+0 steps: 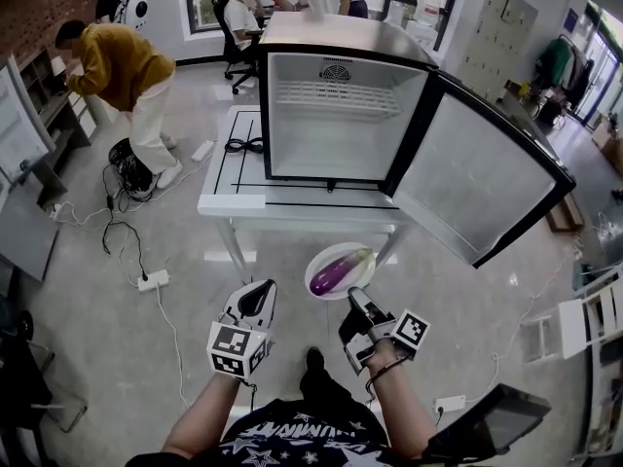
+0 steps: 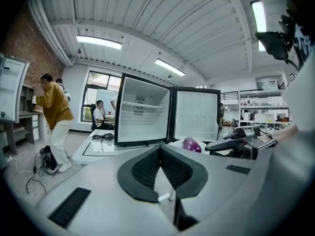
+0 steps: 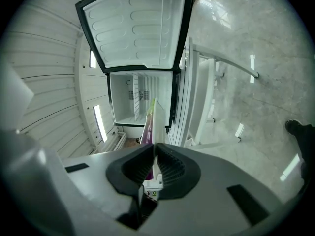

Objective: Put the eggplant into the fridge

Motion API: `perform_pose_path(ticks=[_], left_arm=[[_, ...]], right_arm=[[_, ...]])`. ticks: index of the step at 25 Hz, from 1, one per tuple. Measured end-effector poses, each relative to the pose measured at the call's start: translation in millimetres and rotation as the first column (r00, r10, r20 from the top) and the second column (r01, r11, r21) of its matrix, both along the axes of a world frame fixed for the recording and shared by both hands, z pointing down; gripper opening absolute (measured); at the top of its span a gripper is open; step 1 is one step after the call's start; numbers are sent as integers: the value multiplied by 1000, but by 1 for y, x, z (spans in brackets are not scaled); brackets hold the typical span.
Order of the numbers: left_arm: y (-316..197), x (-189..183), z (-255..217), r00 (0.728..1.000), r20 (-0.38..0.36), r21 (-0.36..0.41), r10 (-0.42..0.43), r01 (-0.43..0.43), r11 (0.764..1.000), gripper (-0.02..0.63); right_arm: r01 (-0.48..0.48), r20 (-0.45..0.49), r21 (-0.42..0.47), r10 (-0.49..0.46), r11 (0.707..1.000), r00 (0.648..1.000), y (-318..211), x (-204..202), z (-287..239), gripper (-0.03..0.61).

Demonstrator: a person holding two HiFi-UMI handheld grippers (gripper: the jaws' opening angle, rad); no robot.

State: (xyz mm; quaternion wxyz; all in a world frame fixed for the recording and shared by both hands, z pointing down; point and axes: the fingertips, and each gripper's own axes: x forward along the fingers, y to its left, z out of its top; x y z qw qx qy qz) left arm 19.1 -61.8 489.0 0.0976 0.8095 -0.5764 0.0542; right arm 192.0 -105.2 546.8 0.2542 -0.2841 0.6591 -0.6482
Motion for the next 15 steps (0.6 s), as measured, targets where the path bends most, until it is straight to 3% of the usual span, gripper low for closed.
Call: perform_pose_path(ticks=[15], left_arm=[[-100,24,-11,999,11,8,-50,50,999,9]], right_arm=[[51,21,11,-51,999,999,-109,20,-8,23]])
